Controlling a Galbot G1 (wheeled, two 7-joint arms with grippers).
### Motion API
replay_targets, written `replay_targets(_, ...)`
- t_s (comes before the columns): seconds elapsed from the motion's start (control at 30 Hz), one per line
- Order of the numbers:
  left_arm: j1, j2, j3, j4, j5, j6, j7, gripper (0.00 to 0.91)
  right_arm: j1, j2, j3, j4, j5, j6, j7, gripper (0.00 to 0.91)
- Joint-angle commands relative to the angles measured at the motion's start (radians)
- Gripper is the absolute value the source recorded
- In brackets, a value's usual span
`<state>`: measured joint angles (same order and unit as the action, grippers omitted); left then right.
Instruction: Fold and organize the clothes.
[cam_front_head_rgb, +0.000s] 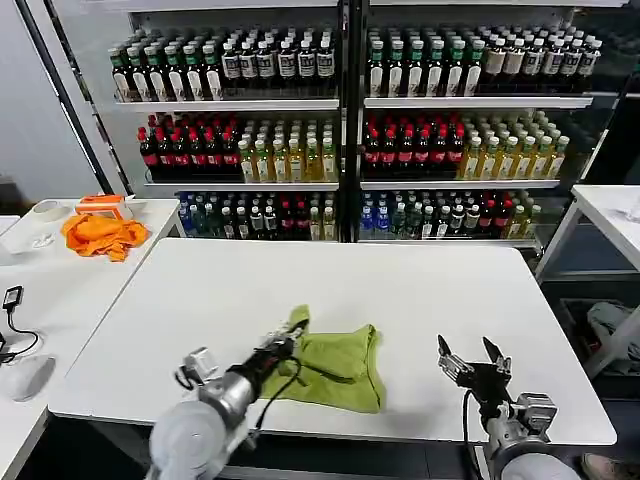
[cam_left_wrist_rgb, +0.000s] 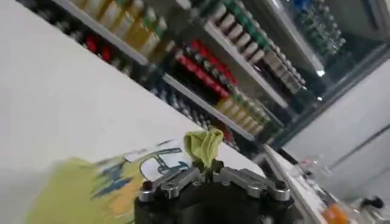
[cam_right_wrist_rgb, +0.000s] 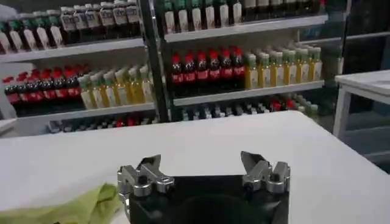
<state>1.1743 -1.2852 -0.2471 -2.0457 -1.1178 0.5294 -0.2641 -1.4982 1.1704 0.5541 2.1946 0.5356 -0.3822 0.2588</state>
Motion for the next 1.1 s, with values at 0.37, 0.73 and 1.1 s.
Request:
replay_targets(0.37, -0.145, -0.118, 0.216, 0.236, 0.245, -0.027, 0.079, 0.907, 0.045, -0.005, -0.012, -0.043, 0.028, 0.003, 0.003, 0.907)
replay_targets(0.73, -0.032, -0.018, 0.040, 0.097, 0.261, -0.033, 0.060, 0.907, 0.061, 0.003, -0.025, -0.056, 0.025, 0.002, 0.004, 0.907)
replay_targets(1.1, 0.128, 0.088, -0.160, 0.055, 0.232, -0.026, 0.069, 0.907, 0.074, 0.006, -0.034, -0.062, 0.020, 0.000, 0.004, 0.907)
